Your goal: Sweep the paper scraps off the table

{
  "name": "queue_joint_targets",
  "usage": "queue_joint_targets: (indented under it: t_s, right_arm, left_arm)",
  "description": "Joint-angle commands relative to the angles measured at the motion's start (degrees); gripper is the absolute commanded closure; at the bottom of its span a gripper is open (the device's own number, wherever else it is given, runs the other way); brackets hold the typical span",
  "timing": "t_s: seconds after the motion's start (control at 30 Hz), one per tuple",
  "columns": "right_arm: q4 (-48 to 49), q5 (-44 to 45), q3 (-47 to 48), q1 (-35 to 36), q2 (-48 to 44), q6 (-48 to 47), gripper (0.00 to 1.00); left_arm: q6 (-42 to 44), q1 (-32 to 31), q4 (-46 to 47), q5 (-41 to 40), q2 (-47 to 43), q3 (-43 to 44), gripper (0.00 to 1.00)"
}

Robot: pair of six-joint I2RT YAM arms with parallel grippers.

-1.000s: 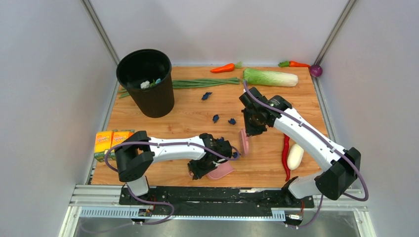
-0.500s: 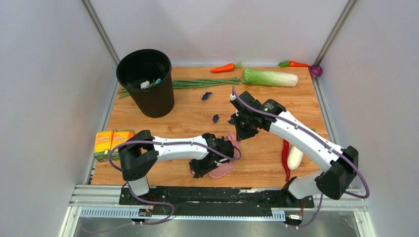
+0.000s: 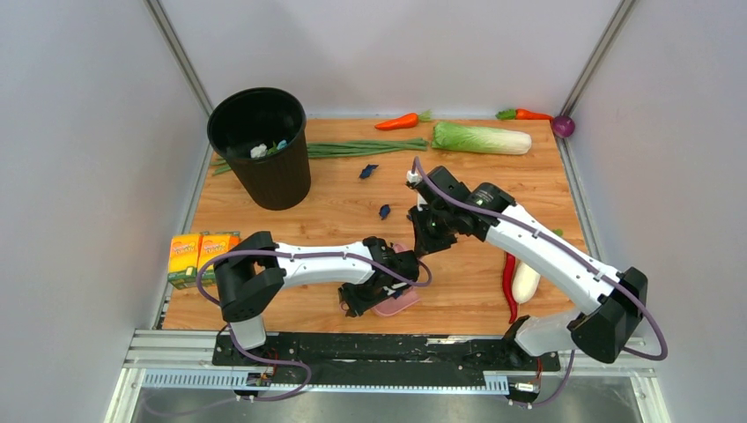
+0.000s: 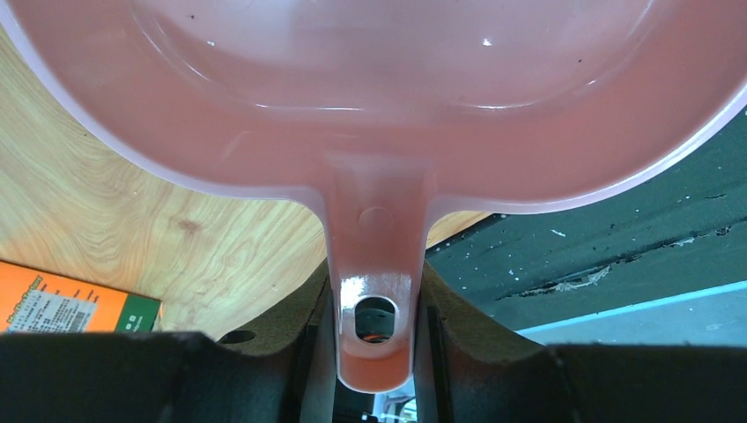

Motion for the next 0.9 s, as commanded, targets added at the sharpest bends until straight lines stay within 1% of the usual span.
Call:
queue_joint_targets:
  t_s: [0.0,0.23,0.37,0.63,0.87]
  right_arm:
    - [3.0,-2.9,-1.3,0.2,-3.6,2.2,1.0]
    - [5.6,-4.0,-5.0,0.3,-7.4,4.6,1.0]
    - [6.6,-4.4,-6.2,0.2,-9.0,5.5,1.0]
    - [6.6,-4.0,-5.9,0.2,-10.9,6.0,1.0]
    - [6.5,-2.4,-3.0,0.2,-11.8,6.4,1.0]
  left_arm:
    - [-0.3,-0.4,0.5,-0.9,-2.2,1.3,1.0]
    - [-2.5,-0.4,1.9,-0.5,-5.3,-0.3,1.0]
    - [-4.2,-0.4,3.3,0.1,-8.5,-1.8,1.0]
    - [-7.1,-0.4,4.0,-0.8,-15.0,-3.4,1.0]
    - [-8.8,-0.4,4.1,-2.3,-18.5,-4.1,1.0]
